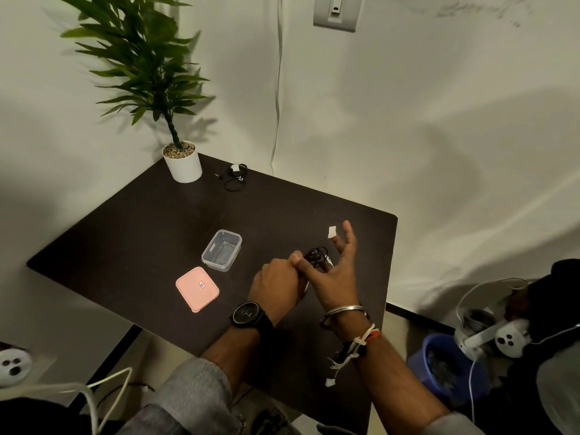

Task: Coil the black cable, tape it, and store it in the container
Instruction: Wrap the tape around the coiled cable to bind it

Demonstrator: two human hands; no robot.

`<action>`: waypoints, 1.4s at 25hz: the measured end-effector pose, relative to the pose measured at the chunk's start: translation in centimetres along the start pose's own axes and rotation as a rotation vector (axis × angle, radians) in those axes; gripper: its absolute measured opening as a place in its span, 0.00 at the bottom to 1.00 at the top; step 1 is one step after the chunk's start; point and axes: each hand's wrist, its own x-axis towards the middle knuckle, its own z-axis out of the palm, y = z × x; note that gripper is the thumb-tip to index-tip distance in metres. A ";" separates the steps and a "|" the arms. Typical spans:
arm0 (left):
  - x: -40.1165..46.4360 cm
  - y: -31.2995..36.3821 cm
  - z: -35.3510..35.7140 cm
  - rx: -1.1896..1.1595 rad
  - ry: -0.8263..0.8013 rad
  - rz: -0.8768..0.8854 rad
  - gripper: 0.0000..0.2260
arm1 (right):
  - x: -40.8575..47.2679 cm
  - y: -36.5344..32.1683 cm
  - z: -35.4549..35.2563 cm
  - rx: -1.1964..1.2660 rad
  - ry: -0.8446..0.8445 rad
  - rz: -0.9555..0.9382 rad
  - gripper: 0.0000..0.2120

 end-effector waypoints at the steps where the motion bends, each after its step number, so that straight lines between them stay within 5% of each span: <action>1: -0.1 -0.1 -0.1 0.003 -0.009 0.022 0.08 | 0.1 0.0 -0.2 -0.017 0.002 0.007 0.54; 7: -0.5 -0.9 -0.9 -0.371 -0.144 0.108 0.28 | 0.8 -0.1 -1.8 -0.024 -0.010 0.006 0.50; 13: -0.8 -1.6 -1.2 -0.534 -0.176 0.126 0.15 | 0.6 -0.9 -2.9 -0.070 -0.054 -0.083 0.50; 17: -1.2 -1.1 -1.5 -0.835 -0.326 -0.113 0.29 | 0.6 -1.4 -3.2 -0.120 -0.093 -0.127 0.52; 20: -1.0 -1.0 -1.7 -1.065 -0.476 -0.247 0.27 | 0.6 -1.9 -3.2 -0.151 -0.114 -0.167 0.52; 28: -1.4 -0.1 -3.0 -1.208 -0.688 -0.507 0.20 | 0.6 -1.9 -3.5 -0.193 -0.134 -0.214 0.52; 35: -1.6 0.9 -2.3 -1.039 -0.593 -0.352 0.14 | 1.0 -2.1 -4.1 -0.179 -0.130 -0.213 0.51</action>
